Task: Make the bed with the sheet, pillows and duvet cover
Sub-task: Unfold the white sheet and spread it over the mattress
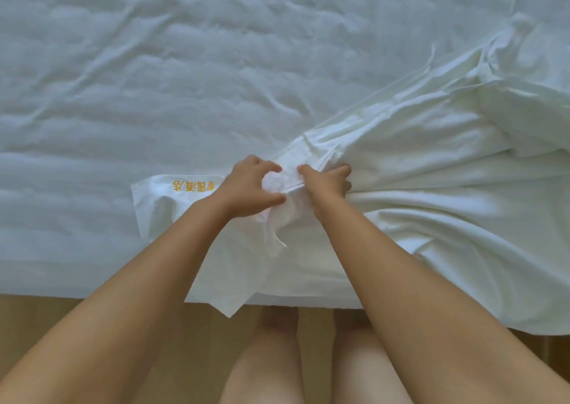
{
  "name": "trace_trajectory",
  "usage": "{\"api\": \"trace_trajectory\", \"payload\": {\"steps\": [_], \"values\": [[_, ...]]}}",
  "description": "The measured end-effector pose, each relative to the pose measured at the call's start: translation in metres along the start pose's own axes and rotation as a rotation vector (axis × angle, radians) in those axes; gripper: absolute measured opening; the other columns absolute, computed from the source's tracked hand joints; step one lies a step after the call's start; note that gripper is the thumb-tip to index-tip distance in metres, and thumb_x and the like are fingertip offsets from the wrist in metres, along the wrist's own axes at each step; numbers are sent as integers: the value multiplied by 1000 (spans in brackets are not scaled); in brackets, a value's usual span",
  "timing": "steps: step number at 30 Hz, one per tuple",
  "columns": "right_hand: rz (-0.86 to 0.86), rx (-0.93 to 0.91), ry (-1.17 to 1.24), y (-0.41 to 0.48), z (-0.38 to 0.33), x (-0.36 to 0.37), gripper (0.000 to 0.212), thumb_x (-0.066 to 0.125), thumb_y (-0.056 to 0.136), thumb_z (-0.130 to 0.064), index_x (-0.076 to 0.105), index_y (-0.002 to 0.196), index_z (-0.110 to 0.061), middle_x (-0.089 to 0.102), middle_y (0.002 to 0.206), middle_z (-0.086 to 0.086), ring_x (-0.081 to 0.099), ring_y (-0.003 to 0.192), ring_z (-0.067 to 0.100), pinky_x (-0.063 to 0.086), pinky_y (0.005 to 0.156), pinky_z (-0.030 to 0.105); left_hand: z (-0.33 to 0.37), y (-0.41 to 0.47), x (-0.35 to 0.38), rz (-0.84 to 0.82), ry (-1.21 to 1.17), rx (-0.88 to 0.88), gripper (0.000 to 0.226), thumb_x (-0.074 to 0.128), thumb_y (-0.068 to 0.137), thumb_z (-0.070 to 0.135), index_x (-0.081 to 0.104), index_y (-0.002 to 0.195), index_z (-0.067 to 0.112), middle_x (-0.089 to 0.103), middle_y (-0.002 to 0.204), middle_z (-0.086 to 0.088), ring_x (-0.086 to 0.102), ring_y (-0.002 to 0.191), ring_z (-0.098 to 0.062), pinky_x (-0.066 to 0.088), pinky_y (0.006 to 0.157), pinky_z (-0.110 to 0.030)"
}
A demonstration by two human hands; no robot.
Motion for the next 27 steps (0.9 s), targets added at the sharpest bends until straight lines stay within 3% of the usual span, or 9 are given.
{"api": "trace_trajectory", "payload": {"steps": [3, 7, 11, 14, 17, 19, 22, 25, 27], "values": [[23, -80, -74, 11, -2, 1, 77, 69, 74, -38, 28, 134, -12, 33, 133, 12, 44, 116, 33, 44, 93, 41, -32, -1, -4, 3, 193, -99, 90, 69, 70, 62, 32, 143, 24, 36, 144, -2, 31, 134, -22, 30, 108, -38], [-51, -65, -32, 18, -1, 16, 85, 72, 67, -55, 38, 130, -9, 49, 125, 8, 52, 112, 28, 46, 91, 38, -60, -18, 9, -180, 246, -156, 86, 55, 61, 82, 46, 122, 21, 60, 115, 2, 56, 104, -22, 43, 83, -35], [-112, -24, -101, 25, -7, 25, 48, 70, 72, -41, 54, 108, -13, 61, 111, 6, 62, 95, 28, 53, 87, 39, -57, -38, 41, -111, 407, -154, 125, 39, 47, 95, 7, 148, 27, 46, 128, -7, 49, 116, -31, 38, 97, -47], [-74, -161, -209, 21, -33, 36, 37, 55, 84, -22, 52, 117, -6, 58, 120, 16, 60, 105, 34, 52, 87, 41, -49, -44, 61, 7, 466, -198, 106, 56, 77, 61, -11, 149, 24, 42, 129, -13, 47, 114, -35, 33, 97, -46], [-51, -361, -149, 2, -77, 52, 15, 51, 87, -22, 51, 96, -10, 60, 105, 16, 60, 102, 35, 48, 74, 37, -58, -46, 45, 126, 177, -239, 62, 48, 91, 25, 21, 146, 18, 57, 119, -15, 55, 104, -37, 41, 83, -38], [-71, -421, -113, -16, -97, 63, 16, 49, 86, -19, 43, 72, -13, 53, 77, 6, 60, 82, 30, 43, 62, 33, -61, -59, 24, 150, -185, -192, 28, 45, 89, 20, 54, 112, 32, 64, 96, -1, 59, 88, -27, 45, 69, -29], [-176, -529, -69, -56, -108, 90, 26, 51, 84, -13, 36, 63, -16, 43, 61, -1, 49, 59, 19, 39, 51, 25, -80, -94, 0, 73, -396, -161, 20, 43, 71, 25, 50, 57, 37, 51, 55, 19, 45, 53, -1, 34, 48, -13], [-409, -548, -60, -97, -94, 144, 12, 54, 84, -10, 46, 75, -14, 53, 73, 5, 58, 72, 25, 47, 63, 28, -127, -135, -3, 26, -442, -363, 14, 41, 60, 26, 51, 55, 35, 48, 51, 16, 42, 53, -8, 34, 51, -22], [-555, -503, -172, -114, -72, 177, 9, 53, 88, -10, 48, 80, -11, 52, 78, 6, 56, 82, 26, 46, 72, 31, -155, -151, 3, 86, -351, -511, 18, 45, 68, 24, 56, 78, 34, 56, 69, 10, 53, 69, -21, 39, 59, -29]]}}
Point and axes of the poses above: each hand's wrist, its own y-axis towards the middle knuckle, its own x-axis out of the palm, z = x × y, the point moved 6 cm from there along y, towards the middle knuckle
